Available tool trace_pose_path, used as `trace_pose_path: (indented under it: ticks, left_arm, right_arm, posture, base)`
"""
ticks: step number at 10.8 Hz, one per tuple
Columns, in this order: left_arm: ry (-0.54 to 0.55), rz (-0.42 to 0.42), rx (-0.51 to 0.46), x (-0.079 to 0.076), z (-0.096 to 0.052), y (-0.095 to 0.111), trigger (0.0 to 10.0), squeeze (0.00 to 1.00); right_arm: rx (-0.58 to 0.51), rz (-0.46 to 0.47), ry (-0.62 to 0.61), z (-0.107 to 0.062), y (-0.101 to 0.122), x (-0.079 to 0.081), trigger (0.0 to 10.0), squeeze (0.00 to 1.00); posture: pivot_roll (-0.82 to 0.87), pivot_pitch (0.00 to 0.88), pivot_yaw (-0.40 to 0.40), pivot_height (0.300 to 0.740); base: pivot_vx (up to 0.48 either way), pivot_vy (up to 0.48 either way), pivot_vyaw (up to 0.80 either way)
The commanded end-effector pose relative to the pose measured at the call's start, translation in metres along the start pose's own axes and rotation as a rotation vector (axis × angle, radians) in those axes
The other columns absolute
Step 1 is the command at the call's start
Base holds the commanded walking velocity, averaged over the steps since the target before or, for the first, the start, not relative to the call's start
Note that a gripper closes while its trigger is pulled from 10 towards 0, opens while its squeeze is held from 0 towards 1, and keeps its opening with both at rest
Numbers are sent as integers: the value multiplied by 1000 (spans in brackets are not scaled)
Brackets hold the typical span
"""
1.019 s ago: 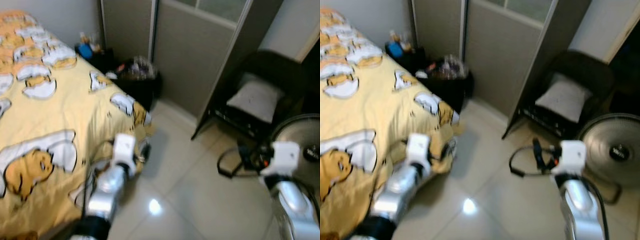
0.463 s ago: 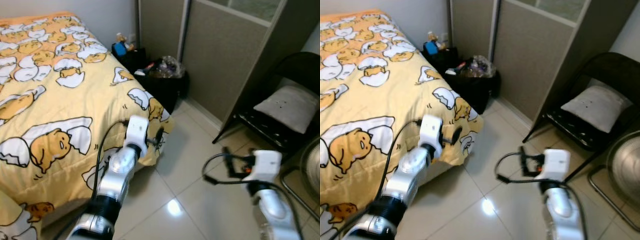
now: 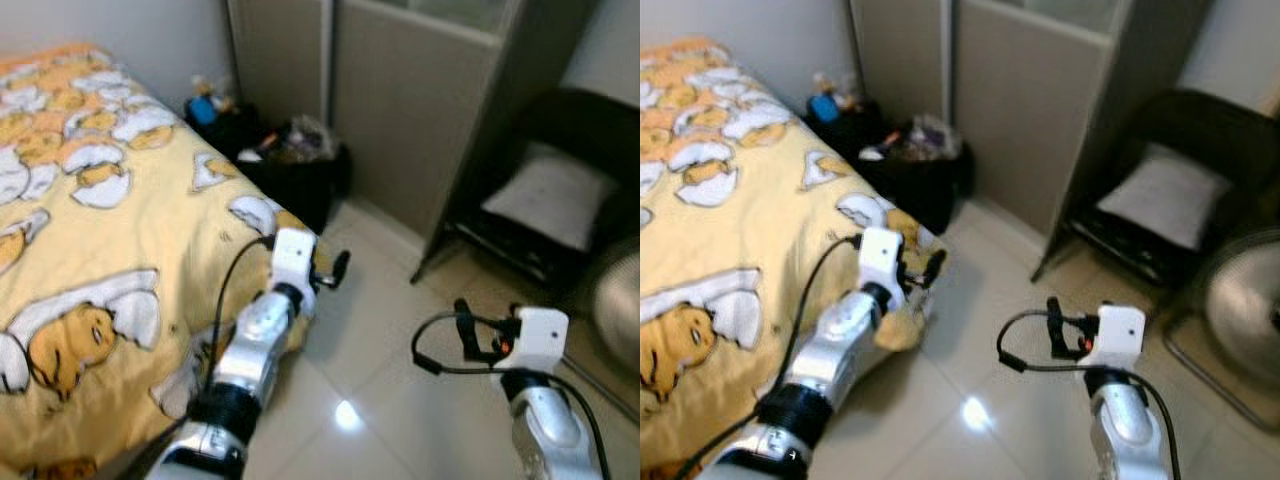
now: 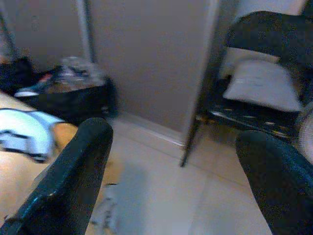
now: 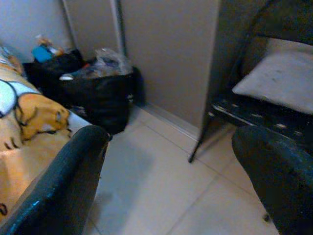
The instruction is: Clean up the room
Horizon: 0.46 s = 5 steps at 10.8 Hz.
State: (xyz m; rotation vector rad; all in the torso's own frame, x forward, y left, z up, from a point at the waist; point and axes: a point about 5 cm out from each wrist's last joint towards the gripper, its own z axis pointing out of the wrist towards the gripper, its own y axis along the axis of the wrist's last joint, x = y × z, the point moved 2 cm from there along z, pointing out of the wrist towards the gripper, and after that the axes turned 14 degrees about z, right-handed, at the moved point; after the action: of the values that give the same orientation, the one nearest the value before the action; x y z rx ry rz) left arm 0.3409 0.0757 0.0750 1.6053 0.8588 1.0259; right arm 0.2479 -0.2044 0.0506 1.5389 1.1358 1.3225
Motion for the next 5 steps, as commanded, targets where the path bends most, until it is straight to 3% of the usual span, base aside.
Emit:
trace_pose_path:
  ticks: [1,4,5]
  left_arm:
    - [0,-2,-2,1,2,1,10000,0]
    - [-39,14,-17,-7,3,3,10000,0]
    - [-26,19,4,-5,3,-1,10000,0]
  right_arm:
    - [-15,-1,1,1,3,-1,10000,0]
    - [-27,-9,0,3,5,-1,10000,0]
    - [-27,-13,-5,4,4,-1,10000,0]
  posture:
    - [-230,0,19,740]
    - [-225,0,24,740]
    - [-224,0,27,740]
  base:
    - [480,0,0]
    - [480,0,0]
    - [0,0,0]
